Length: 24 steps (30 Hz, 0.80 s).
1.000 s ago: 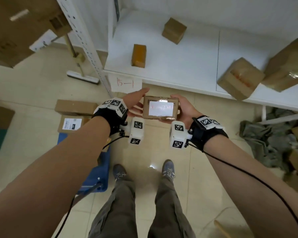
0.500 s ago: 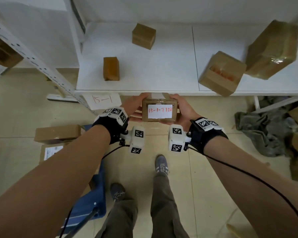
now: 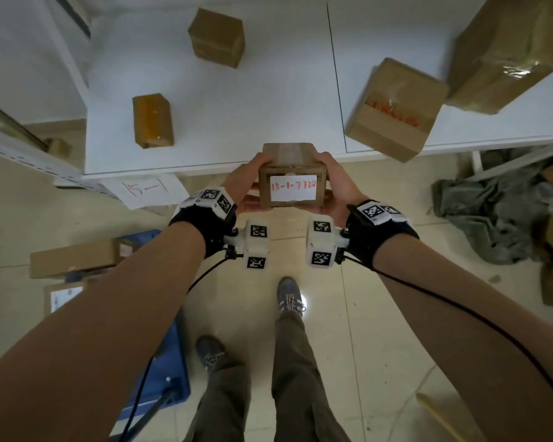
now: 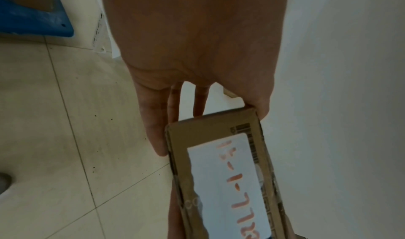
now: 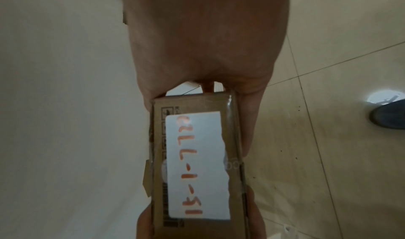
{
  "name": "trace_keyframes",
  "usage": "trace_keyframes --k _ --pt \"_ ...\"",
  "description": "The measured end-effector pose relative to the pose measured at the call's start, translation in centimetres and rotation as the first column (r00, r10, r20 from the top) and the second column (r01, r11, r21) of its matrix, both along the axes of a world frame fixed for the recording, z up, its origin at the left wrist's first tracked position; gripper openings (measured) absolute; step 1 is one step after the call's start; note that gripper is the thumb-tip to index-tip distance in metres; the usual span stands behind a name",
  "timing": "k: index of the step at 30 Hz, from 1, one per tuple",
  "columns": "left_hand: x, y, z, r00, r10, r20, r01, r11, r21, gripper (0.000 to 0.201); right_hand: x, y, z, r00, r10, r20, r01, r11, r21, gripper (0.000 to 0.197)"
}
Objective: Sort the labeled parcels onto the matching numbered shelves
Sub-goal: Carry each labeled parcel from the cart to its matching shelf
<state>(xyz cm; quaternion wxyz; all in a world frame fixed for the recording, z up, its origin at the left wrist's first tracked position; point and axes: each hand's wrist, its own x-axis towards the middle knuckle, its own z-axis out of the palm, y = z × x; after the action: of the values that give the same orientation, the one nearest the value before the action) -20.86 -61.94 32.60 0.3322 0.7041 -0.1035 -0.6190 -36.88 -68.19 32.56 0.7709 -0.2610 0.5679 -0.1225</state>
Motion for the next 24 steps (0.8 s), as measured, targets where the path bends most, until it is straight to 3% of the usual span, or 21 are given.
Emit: trace_keyframes --k 5,7,9,12,15,19,24 --pt "-0.6 -3.3 -1.9 0.999 0.042 0.023 -0.040 0.997 -0.062 0.030 -0.2 -2.9 -1.5 0.997 -0.080 0.008 0.080 0.996 -0.026 0.035" --pt "-0.7 -4.4 -2.9 0.997 0.067 0.023 -0.065 0.995 -0.080 0.038 -0.4 -4.1 -2.2 0.995 -0.094 0.027 0.095 0.995 -0.026 0.036" --pt "-0.7 -5.4 -3.5 0.992 0.124 0.020 -0.121 0.985 -0.121 0.048 -0.4 -5.1 -2.5 0.993 -0.108 0.046 0.110 0.993 -0.045 0.033" --pt "-0.7 -6.6 -4.2 0.978 0.209 0.014 -0.203 0.963 -0.179 0.046 -0.1 -6.5 -3.0 0.991 -0.129 0.033 0.132 0.985 -0.113 0.029" --pt "-0.6 -7.8 -5.1 0.967 0.252 0.038 -0.239 0.949 -0.204 0.049 0.3 -8.1 -4.0 0.991 -0.134 -0.008 0.131 0.979 -0.154 0.036" --pt "0.1 -9.2 -7.2 0.951 0.303 0.055 -0.287 0.936 -0.205 0.052 1.0 -9.7 -5.8 0.989 -0.040 -0.144 0.016 0.986 -0.165 0.024" --pt "1.6 -10.5 -10.2 0.944 0.311 0.109 -0.287 0.938 -0.192 0.050 2.4 -11.2 -8.2 0.979 0.059 -0.194 -0.099 0.974 -0.201 0.019"
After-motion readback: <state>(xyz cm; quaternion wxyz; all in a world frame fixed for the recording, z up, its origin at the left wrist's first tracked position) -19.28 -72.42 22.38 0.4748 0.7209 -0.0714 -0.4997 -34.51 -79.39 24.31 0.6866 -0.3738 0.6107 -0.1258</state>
